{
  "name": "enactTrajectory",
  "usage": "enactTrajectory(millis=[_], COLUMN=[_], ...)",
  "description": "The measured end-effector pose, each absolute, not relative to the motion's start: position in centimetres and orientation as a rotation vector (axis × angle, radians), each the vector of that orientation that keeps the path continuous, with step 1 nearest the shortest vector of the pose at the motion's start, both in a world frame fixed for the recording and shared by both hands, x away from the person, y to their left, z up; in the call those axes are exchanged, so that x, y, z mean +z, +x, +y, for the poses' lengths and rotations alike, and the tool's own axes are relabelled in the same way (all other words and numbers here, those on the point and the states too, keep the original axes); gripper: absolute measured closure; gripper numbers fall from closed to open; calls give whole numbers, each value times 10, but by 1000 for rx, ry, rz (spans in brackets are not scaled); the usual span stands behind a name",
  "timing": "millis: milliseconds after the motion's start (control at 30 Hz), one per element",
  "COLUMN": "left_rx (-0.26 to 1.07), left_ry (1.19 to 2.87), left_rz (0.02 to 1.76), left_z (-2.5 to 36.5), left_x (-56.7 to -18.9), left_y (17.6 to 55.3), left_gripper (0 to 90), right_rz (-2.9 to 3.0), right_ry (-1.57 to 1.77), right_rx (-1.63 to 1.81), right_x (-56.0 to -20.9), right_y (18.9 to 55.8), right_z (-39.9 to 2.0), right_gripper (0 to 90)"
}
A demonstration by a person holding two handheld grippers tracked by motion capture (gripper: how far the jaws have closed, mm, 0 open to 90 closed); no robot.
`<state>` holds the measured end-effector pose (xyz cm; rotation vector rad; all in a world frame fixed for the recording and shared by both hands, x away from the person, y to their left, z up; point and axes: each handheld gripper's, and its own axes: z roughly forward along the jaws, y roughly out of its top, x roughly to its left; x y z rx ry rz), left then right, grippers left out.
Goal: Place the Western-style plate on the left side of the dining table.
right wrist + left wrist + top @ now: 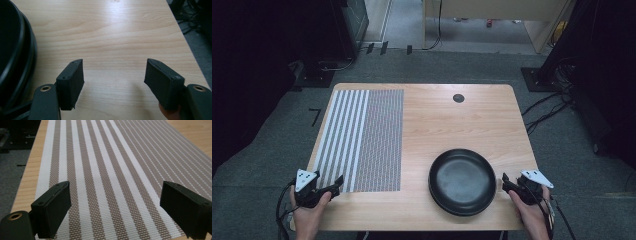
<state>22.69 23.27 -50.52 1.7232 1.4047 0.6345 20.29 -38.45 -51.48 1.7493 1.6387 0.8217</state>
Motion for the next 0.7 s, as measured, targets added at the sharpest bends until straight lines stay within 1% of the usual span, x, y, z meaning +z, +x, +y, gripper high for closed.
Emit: enactTrajectory(millis=[33, 67, 100, 167, 267, 433, 467, 533, 600, 700], left_rx=[634, 627, 622, 633, 637, 614, 625, 605, 589, 581], left_ry=[1723, 1719, 1714, 1717, 1716, 1710, 1693, 1682, 1699, 1710], left_rz=[1405, 1405, 1403, 1396, 1359, 1327, 1333, 1330, 1318, 1303], left_z=[233, 231, 229, 225, 210, 192, 183, 174, 166, 158], left_x=[-505, -505, -504, -500, -490, -480, -476, -474, -473, -472], left_y=[227, 227, 227, 228, 228, 228, 227, 228, 229, 231], left_gripper=[97, 97, 97, 97, 97, 97, 98, 98, 99, 100], right_rz=[1639, 1644, 1649, 1651, 1631, 1595, 1567, 1543, 1538, 1552], right_ry=[1749, 1767, 1782, 1785, 1780, 1757, 1746, 1737, 1730, 1718], right_rx=[822, 841, 847, 868, 935, 987, 1007, 1036, 1057, 1074], right_x=[-515, -512, -509, -507, -495, -484, -478, -474, -470, -467], right_y=[203, 203, 203, 202, 198, 195, 195, 194, 195, 195], right_z=[-384, -385, -385, -385, -384, -382, -382, -382, -381, -381], right_gripper=[315, 364, 380, 378, 348, 349, 377, 428, 455, 467])
